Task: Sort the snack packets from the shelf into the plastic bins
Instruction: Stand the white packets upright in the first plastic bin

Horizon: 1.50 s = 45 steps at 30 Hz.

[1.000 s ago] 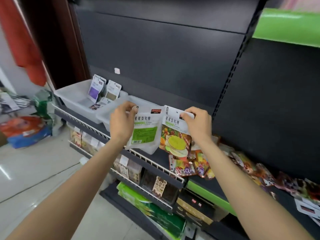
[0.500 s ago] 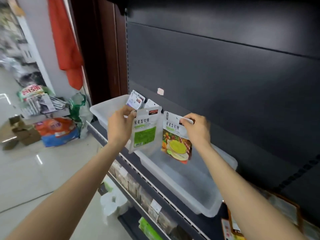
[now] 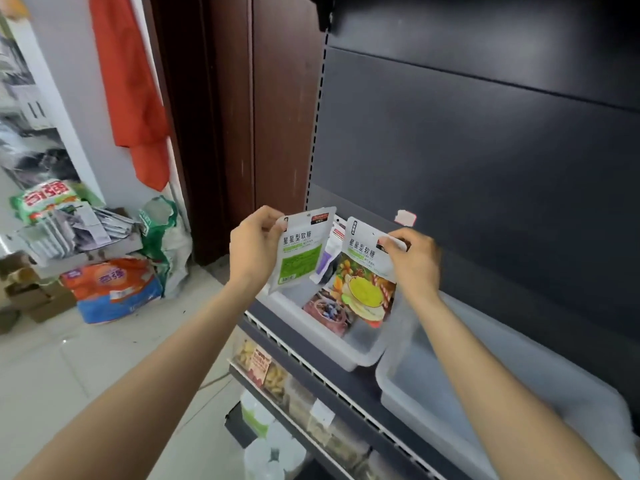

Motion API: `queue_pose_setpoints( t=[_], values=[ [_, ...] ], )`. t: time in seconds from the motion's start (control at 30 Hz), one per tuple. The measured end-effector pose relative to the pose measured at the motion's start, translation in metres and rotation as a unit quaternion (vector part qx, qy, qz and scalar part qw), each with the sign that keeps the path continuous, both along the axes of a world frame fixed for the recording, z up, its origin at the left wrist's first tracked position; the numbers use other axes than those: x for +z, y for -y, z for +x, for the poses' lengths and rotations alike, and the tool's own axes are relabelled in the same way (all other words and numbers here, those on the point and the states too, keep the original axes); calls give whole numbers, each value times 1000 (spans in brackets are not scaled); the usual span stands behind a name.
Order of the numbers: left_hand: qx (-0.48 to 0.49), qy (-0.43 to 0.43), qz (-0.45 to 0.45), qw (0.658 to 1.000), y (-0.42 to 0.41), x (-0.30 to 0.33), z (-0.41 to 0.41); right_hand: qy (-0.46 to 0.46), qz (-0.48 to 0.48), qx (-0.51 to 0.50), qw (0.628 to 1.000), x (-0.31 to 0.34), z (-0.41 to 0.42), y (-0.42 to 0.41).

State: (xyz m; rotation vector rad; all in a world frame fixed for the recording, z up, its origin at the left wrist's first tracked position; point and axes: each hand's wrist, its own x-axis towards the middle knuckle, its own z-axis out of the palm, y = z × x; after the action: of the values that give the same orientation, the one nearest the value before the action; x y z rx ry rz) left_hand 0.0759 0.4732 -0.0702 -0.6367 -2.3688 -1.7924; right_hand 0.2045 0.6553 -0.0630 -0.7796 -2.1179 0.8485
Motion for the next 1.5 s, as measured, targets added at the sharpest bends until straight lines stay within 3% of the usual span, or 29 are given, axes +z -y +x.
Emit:
queue_pose_setpoints(
  t=[0.27,0.67,0.87,1.13,1.4,1.5],
  values=[
    [-78,-2,-43,996,-11,-17,-86,47,-41,-30,998,-34,-68,16],
    [-202,2,-225,953,-78,-72,-171,112,-122,-92,982,-93,-112,-27],
    [-167,-8,-274,947,-117,-74,-191,180,-87,-190,961,-105,-108,-47],
    [-297,-102,-294,903,-150,-100,-208,309,-43,-191,931,-112,-124,-44],
    [-291,-113,-342,886,-146,-108,-219,334,-18,-215,917,-119,-136,-46],
    [-295,-163,-364,868,-143,-105,-215,341,-10,-199,919,-121,-138,-41]
  ],
)
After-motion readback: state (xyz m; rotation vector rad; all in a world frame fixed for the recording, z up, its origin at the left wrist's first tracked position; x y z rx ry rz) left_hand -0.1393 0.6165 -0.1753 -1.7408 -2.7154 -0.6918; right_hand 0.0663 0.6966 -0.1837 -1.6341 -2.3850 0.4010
